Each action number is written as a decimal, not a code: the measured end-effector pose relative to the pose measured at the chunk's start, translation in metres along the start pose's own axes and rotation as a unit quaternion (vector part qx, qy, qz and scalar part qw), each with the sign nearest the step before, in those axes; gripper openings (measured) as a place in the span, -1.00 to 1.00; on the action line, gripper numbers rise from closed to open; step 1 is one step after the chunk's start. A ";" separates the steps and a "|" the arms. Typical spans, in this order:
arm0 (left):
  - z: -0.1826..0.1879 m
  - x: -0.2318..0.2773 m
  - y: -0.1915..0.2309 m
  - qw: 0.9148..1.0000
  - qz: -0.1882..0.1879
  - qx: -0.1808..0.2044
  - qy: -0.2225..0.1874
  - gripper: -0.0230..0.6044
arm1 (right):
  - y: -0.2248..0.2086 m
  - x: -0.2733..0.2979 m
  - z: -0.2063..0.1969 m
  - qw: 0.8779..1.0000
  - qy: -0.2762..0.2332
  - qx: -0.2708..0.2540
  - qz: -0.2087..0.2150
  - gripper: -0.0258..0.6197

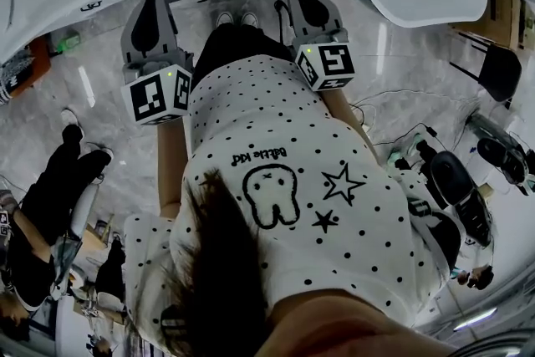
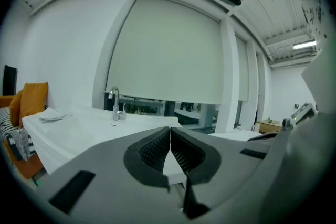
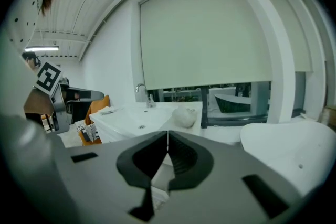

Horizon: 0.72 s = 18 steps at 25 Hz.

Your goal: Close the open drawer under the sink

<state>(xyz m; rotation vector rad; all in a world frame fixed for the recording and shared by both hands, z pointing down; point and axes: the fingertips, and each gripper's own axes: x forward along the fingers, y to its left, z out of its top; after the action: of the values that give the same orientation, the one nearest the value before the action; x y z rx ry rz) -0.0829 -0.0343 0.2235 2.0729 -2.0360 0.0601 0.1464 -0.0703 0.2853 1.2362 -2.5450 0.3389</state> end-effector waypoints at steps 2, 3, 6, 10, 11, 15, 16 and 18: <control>-0.001 -0.002 0.007 1.000 0.002 -0.003 0.001 -0.90 | 0.004 0.002 0.001 1.000 0.001 -0.002 -0.003 -0.87; -0.001 -0.003 0.010 1.000 0.003 -0.006 0.001 -0.90 | 0.006 0.003 0.001 1.000 0.001 -0.003 -0.003 -0.87; -0.002 -0.004 0.015 1.000 0.001 -0.010 0.005 -0.90 | 0.011 0.006 0.004 1.000 -0.001 -0.005 -0.005 -0.87; -0.004 -0.002 0.018 1.000 -0.006 -0.017 0.006 -0.90 | 0.016 0.013 0.003 1.000 0.005 -0.013 -0.004 -0.87; -0.005 -0.001 0.019 1.000 -0.008 -0.017 0.007 -0.90 | 0.018 0.015 0.004 1.000 0.006 -0.015 -0.004 -0.87; -0.004 0.001 0.025 1.000 -0.013 -0.013 0.008 -0.90 | 0.022 0.019 0.006 1.000 0.006 -0.021 -0.004 -0.87; -0.005 0.001 0.026 1.000 -0.013 -0.013 0.007 -0.90 | 0.022 0.019 0.006 1.000 0.006 -0.021 -0.006 -0.87; -0.005 0.001 0.028 1.000 -0.015 -0.013 0.005 -0.90 | 0.022 0.020 0.006 1.000 0.004 -0.021 -0.009 -0.87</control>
<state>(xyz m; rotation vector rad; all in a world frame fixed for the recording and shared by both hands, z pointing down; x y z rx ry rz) -0.1097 -0.0348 0.2327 2.0825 -1.9879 0.0384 0.1167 -0.0738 0.2854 1.2384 -2.5192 0.2857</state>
